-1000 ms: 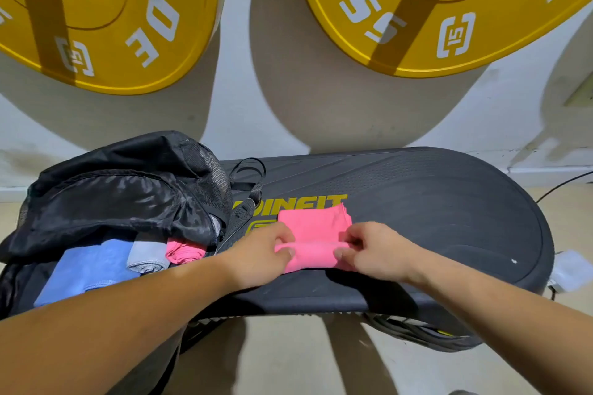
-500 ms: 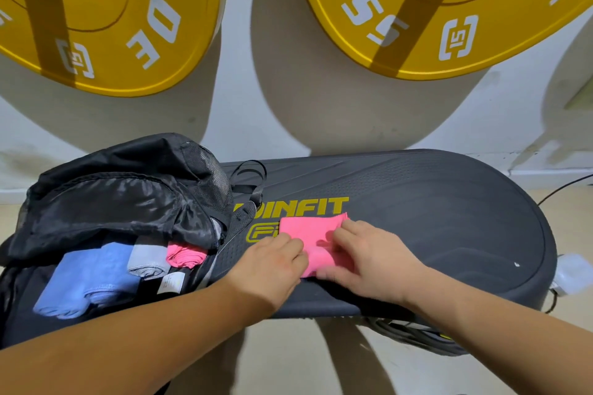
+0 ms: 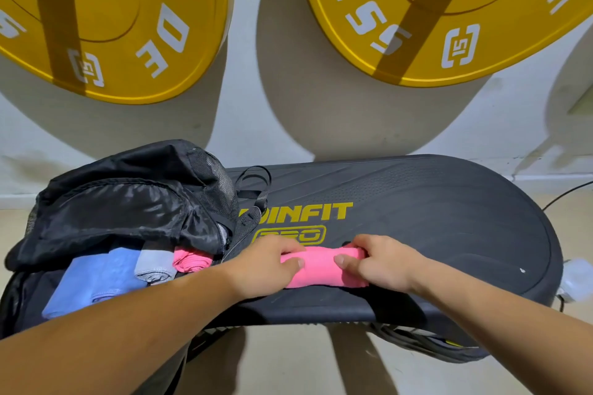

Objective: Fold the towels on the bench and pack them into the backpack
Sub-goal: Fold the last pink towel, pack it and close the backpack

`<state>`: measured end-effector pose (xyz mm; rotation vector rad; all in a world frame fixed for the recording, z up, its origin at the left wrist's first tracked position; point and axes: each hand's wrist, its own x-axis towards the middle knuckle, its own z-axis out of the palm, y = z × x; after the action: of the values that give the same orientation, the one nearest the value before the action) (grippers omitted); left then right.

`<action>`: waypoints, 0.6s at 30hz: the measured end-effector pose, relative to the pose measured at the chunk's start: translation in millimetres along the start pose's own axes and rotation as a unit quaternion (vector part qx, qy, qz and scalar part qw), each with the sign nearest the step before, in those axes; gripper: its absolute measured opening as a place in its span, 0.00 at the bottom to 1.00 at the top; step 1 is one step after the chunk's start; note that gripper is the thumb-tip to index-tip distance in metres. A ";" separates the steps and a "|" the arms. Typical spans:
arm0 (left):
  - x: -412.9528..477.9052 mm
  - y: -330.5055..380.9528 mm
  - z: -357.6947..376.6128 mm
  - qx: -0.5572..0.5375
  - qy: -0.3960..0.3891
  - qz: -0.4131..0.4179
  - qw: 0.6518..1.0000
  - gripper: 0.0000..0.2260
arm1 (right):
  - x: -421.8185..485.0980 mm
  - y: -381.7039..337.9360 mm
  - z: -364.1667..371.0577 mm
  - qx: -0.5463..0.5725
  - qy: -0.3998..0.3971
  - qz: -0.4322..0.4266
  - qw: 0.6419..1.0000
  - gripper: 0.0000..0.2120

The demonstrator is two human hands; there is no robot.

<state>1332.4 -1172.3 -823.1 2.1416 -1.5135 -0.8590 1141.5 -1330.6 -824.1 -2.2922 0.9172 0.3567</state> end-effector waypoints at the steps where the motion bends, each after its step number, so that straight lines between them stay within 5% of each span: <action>1: 3.1 1.3 2.4 0.012 0.027 0.001 1.000 0.08 | 0.5 0.1 1.5 -0.010 0.018 0.000 1.000 0.16; 4: 12.5 -1.1 5.6 0.008 0.072 -0.011 0.997 0.09 | 2.6 2.4 2.5 -0.025 0.073 -0.048 0.996 0.17; 8: 14.9 -5.8 7.1 0.012 0.030 -0.007 0.999 0.14 | 1.5 -1.5 2.3 -0.043 0.052 -0.138 0.988 0.13; 14: 6.3 -7.6 2.0 0.031 -0.048 0.006 0.998 0.14 | 4.0 -11.8 -6.3 -0.005 0.007 -0.112 0.994 0.12; 18: 1.5 -3.1 7.4 0.052 -0.027 0.021 0.998 0.15 | 1.0 -15.9 -9.1 0.024 -0.001 -0.114 0.993 0.11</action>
<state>1329.9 -1172.3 -830.9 2.1667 -1.6577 -0.8480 1153.4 -1328.2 -810.2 -2.3212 0.6459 0.2351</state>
